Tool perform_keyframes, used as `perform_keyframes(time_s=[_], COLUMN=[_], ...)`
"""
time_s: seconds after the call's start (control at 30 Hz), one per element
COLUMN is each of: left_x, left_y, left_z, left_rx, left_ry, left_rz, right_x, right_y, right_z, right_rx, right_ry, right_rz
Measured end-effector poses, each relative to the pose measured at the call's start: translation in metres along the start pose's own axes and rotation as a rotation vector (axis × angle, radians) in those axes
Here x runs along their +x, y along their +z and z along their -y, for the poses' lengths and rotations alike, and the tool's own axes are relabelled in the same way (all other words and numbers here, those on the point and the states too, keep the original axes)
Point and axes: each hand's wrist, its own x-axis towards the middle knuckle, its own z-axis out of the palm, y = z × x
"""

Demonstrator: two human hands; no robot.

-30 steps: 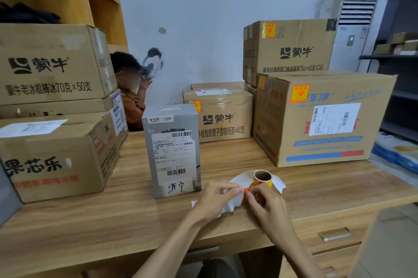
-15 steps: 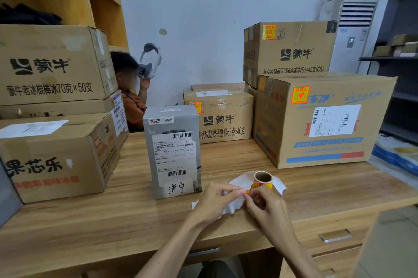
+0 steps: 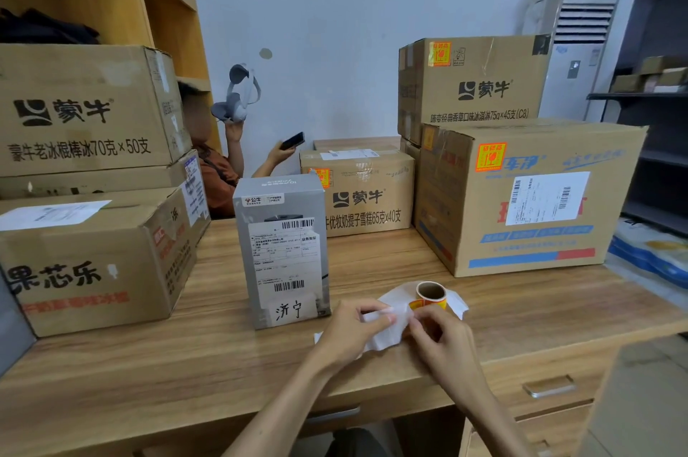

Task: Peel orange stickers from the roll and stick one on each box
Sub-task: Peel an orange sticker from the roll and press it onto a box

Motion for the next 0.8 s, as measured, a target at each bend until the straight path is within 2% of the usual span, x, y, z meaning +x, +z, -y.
perform_keyframes(time_s=[0.17, 0.37, 0.8], left_x=[-0.002, -0.001, -0.003], left_y=[-0.001, 0.000, -0.001], left_z=[-0.003, -0.005, -0.010], left_rx=[-0.026, -0.007, 0.040], left_ry=[-0.033, -0.074, -0.064], left_rz=[-0.051, -0.059, -0.056], right_x=[0.003, 0.005, 0.004], right_y=[-0.016, -0.041, -0.071], right_z=[0.004, 0.007, 0.010], right_rx=[0.115, 0.232, 0.354], right_ry=[0.127, 0.245, 0.275], right_rz=[0.073, 0.062, -0.032])
